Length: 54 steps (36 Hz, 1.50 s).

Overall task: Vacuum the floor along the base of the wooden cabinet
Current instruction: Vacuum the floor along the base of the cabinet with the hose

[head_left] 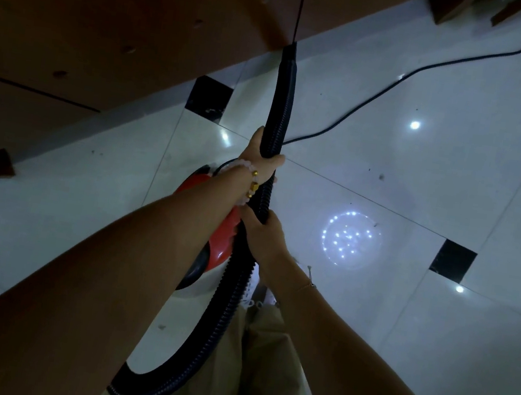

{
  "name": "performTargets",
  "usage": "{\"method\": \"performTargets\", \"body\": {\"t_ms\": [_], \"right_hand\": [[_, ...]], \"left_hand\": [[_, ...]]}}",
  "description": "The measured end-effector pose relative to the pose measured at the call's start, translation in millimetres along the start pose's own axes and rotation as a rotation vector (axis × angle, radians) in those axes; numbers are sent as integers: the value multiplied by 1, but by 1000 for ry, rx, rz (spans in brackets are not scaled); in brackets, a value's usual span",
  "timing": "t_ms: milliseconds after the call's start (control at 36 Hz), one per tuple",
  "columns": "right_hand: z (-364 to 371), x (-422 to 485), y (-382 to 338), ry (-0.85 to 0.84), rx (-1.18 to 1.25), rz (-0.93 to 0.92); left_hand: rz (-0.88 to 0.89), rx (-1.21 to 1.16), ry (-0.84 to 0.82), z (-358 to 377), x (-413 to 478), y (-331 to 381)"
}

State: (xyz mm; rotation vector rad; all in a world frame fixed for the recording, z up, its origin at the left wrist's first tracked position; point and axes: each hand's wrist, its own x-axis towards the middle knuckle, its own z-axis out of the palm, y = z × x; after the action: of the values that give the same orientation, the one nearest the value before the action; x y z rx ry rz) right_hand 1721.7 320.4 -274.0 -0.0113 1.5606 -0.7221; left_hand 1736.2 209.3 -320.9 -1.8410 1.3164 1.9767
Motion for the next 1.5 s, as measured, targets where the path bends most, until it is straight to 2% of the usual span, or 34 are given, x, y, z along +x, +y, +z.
{"method": "performTargets", "body": {"t_ms": [222, 333, 528, 889, 1167, 1500], "right_hand": [[-7, -10, 4, 15, 28, 56], [-7, -13, 12, 62, 6, 99], [-14, -16, 24, 174, 59, 128], [-48, -63, 45, 202, 314, 113], [-69, -61, 34, 192, 314, 75], [-109, -36, 8, 157, 275, 20]], "left_hand": [[-28, -22, -54, 7, -9, -9], [-67, -140, -57, 17, -12, -16], [-43, 23, -145, 41, -6, -19], [-26, 179, -271, 88, -46, -18], [-7, 141, -251, 103, -41, 1], [-38, -38, -231, 119, -22, 39]]}}
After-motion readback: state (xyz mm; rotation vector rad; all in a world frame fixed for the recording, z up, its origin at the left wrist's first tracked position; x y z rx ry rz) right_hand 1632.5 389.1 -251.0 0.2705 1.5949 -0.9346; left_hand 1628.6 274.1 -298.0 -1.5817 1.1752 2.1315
